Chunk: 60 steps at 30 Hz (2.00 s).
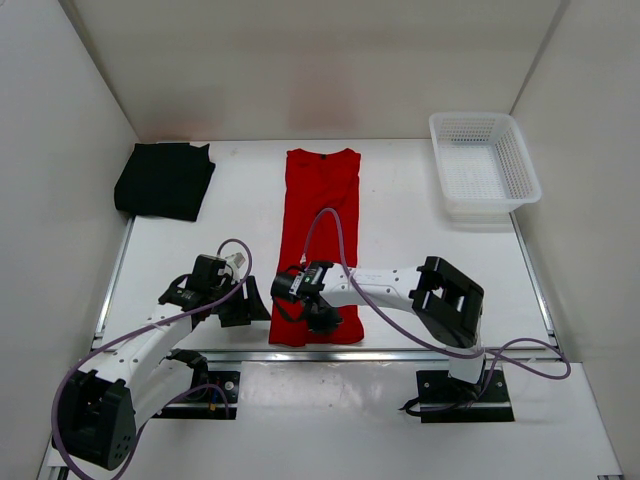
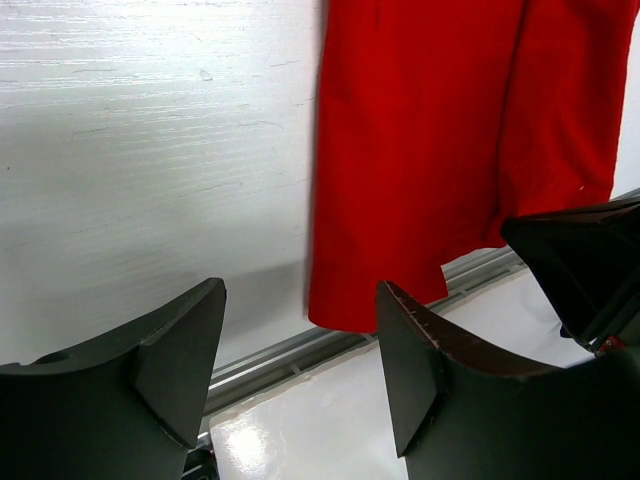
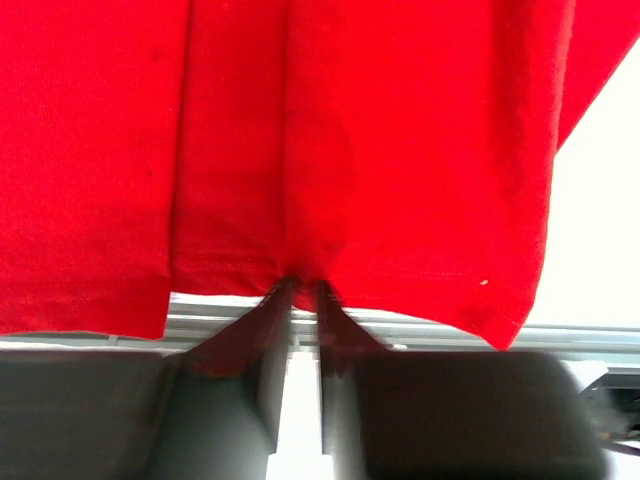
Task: Fold and stack the t-shirts
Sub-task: Rotate the tshirt 90 degrees
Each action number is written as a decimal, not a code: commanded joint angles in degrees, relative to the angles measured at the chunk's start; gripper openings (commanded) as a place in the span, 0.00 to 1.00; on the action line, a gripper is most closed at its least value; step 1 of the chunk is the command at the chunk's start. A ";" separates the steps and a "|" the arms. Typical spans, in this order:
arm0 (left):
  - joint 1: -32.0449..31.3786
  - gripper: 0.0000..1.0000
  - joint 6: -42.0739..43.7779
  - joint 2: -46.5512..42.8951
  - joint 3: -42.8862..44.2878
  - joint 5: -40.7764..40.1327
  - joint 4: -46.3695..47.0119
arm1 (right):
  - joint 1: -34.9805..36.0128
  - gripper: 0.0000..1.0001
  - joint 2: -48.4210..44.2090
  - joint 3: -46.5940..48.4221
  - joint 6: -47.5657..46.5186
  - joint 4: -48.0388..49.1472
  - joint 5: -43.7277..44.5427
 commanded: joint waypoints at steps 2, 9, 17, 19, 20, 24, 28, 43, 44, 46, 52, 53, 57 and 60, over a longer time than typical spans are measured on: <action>-0.41 0.72 0.43 0.32 0.03 0.83 1.00 | 0.46 0.06 -0.26 1.07 0.37 -0.14 0.91; -0.41 0.72 0.69 0.31 -0.23 1.26 1.00 | 0.46 0.23 -1.32 0.71 0.72 1.36 -0.06; -0.41 0.72 0.52 0.14 -0.06 0.83 0.91 | 0.72 0.24 2.45 3.33 0.29 -1.70 -0.15; -0.58 0.72 0.78 -0.03 0.03 1.26 0.91 | 1.16 0.24 4.73 4.66 -0.07 -4.00 0.11; -0.07 0.72 0.52 0.31 0.12 0.83 0.74 | 1.60 0.23 4.74 5.19 -0.24 -4.35 0.38; -0.41 0.72 0.43 0.40 0.12 0.83 0.83 | 2.04 0.23 6.24 6.69 -0.42 -5.33 0.20; -0.24 0.72 0.43 0.49 0.03 0.74 0.91 | 1.69 0.23 5.62 6.16 0.19 -4.45 -0.15; -0.24 0.72 0.52 0.49 0.21 1.01 0.30 | 0.73 0.15 -3.51 -4.46 2.39 3.11 -0.68; -0.32 0.72 0.52 0.58 0.20 1.01 0.12 | 0.55 0.14 -4.04 -4.91 2.39 3.72 -0.68; -0.24 0.71 0.70 0.49 0.21 0.83 0.47 | 0.72 0.13 -4.92 -5.35 2.74 3.90 0.02; -0.06 0.72 0.70 0.40 0.20 1.09 0.74 | 0.64 0.00 -4.66 -4.82 2.48 3.46 0.29; -0.15 0.72 0.70 0.23 -0.32 1.44 0.65 | 0.90 0.00 -4.57 -4.39 2.48 3.29 0.46; 0.02 0.72 0.61 0.40 0.12 1.18 0.65 | 0.99 0.00 -4.22 -0.88 2.66 0.32 1.43; 0.03 0.72 0.70 -0.04 -0.14 1.01 0.56 | 1.86 0.00 -4.14 2.19 2.22 -1.97 2.66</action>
